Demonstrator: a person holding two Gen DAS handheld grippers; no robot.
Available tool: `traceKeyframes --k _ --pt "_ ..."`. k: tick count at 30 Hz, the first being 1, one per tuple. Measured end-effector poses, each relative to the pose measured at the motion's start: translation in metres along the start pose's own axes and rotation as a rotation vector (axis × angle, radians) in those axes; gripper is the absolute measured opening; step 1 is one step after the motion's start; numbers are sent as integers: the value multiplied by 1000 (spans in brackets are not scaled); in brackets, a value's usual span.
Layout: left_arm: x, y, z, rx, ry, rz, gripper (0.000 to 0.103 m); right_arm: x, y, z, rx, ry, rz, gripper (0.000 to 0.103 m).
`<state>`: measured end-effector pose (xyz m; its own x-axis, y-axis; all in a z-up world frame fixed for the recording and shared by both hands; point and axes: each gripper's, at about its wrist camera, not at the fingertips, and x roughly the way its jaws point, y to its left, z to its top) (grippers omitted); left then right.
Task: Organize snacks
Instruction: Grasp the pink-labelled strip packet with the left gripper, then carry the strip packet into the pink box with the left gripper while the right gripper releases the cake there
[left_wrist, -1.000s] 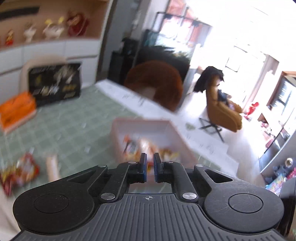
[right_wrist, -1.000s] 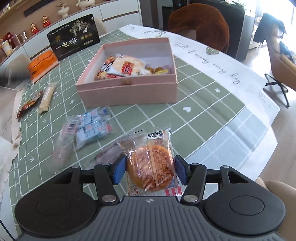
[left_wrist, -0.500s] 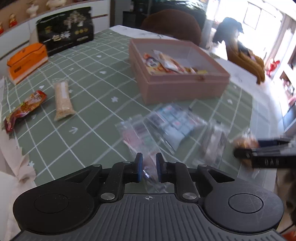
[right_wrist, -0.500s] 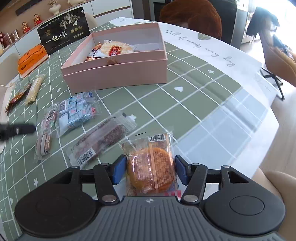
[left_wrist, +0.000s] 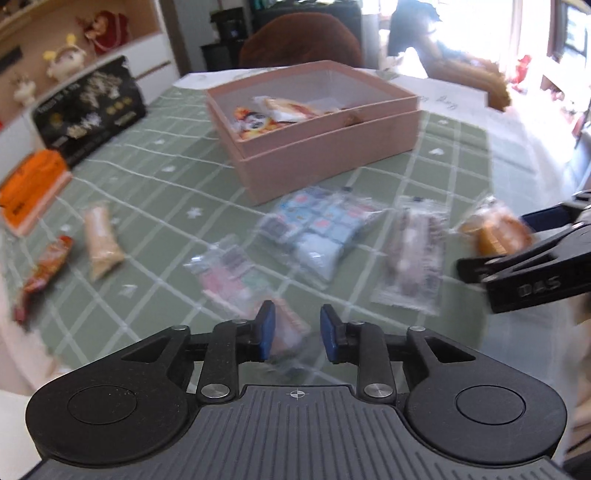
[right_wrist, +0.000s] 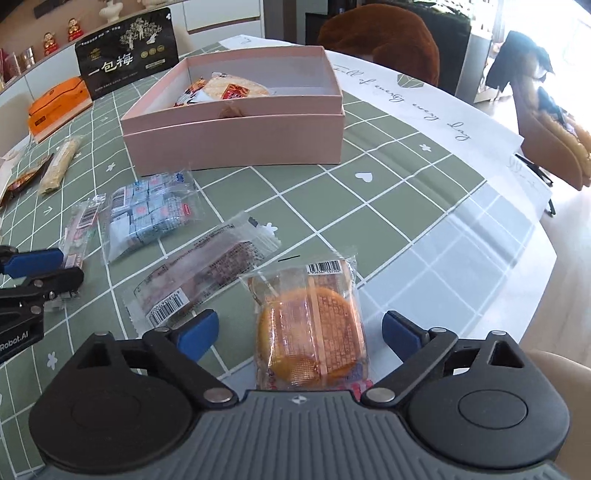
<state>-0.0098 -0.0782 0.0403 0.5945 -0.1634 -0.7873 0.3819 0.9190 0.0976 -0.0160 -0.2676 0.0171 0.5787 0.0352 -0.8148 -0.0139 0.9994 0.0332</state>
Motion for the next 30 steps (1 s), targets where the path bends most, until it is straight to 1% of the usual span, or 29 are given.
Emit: traceKeyframes --k 2,4,5,7,8,10,11,13,14,15,18,20,25,28,29,30 --pt "1 0 2 -20 4 -34 52 0 1 -1 4 -6 -4 98" --pt "-3 5 1 -83 -15 -44 49 0 1 -1 5 -7 -5 98" --pt "-7 9 0 -116 -39 -33 49 0 1 -1 4 -6 -4 98" --pt "-14 18 -3 -170 -71 23 49 0 1 -1 0 -5 -1 98" --pt "-14 25 -4 -215 -62 41 48 0 0 -2 -1 -7 0 99" --pt "-8 37 -6 -297 -19 36 47 0 1 -3 2 -12 -2 100" --pt "-4 40 -6 -314 2 28 47 0 1 -3 5 -14 -4 101" --pt "3 39 -2 -303 25 11 48 1 1 -4 8 -18 -5 101" --pt "7 37 0 -288 30 14 52 1 1 -4 8 -19 -6 102" --pt "11 35 2 -277 36 18 53 1 1 -4 8 -19 -6 102" --pt "18 35 5 -266 21 42 51 1 1 -3 8 -16 -6 102" --pt "21 37 5 -259 12 41 51 0 1 -4 5 -13 -2 102" --pt "16 36 -1 -229 -5 -3 50 -3 -1 -12 -14 -38 11 102" --pt "9 34 -9 -215 -4 -24 45 -4 -2 -12 -36 -42 27 102" --pt "7 33 -12 -206 -1 -26 44 -4 -3 -10 -41 -41 30 99" --pt "4 33 -14 -198 5 -29 44 -4 -4 -9 -41 -42 30 88"
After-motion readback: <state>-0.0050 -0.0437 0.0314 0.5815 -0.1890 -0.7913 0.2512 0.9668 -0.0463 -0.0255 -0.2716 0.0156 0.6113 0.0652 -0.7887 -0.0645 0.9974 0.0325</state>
